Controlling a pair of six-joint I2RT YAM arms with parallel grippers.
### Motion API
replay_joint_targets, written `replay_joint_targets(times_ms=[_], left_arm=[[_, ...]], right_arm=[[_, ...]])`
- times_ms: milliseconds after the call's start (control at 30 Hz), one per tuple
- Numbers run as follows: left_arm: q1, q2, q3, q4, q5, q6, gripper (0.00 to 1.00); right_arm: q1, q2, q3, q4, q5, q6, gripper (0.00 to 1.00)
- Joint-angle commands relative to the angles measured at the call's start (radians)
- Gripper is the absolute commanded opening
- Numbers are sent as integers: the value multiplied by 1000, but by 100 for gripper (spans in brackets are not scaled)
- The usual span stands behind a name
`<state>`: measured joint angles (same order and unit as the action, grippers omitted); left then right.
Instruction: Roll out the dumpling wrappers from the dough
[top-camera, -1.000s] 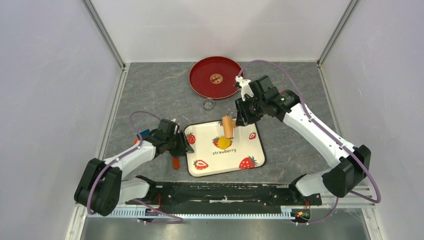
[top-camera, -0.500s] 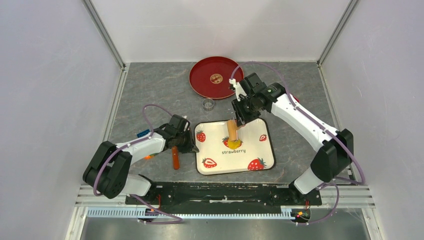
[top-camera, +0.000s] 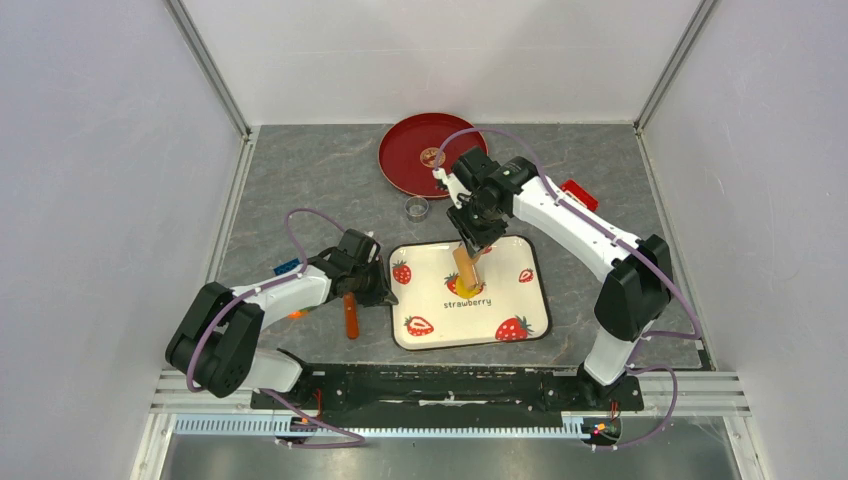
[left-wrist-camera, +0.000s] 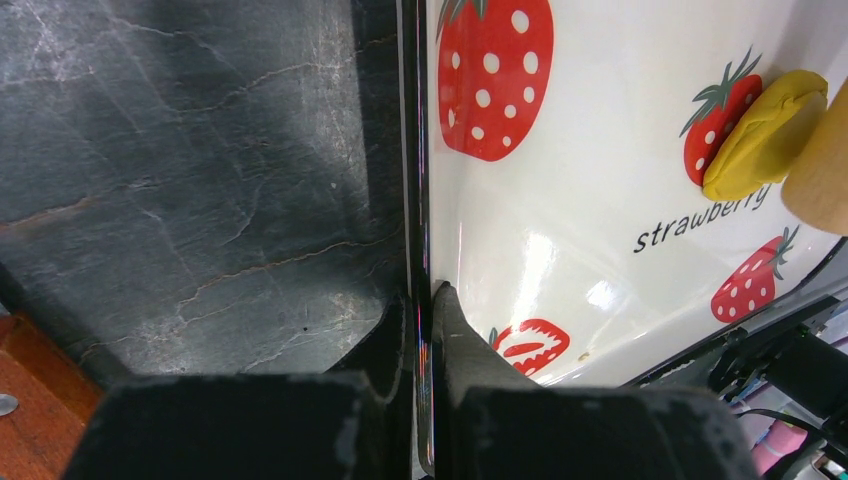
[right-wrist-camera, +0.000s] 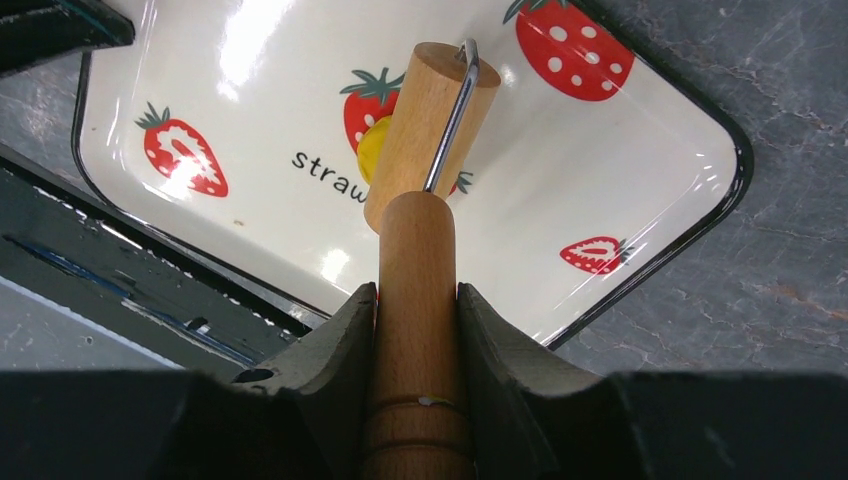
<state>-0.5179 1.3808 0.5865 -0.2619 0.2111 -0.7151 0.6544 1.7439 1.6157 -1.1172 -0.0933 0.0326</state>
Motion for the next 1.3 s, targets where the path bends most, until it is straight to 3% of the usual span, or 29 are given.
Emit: replay_joint_targets(times_ms=[0,767,1067,1167,1267], left_arm=[[-8,23,-19,-80,-114,14,2],[-10,25,-19,-81,-121,10,2],[-10,26,-21,-81,-125,8,2],[-10,25,-21,-81,-125,8,2],[-10,26,-22,-79,-125,6,2]], right_arm=[[21,2,19,-24,12,-23,0],[55,6,-249,-42,273,20,0],[53,-24,-414,20,280,41,0],[51,-43,-393,54,248,37,0],[48,-79,-270,74,172,34,0]])
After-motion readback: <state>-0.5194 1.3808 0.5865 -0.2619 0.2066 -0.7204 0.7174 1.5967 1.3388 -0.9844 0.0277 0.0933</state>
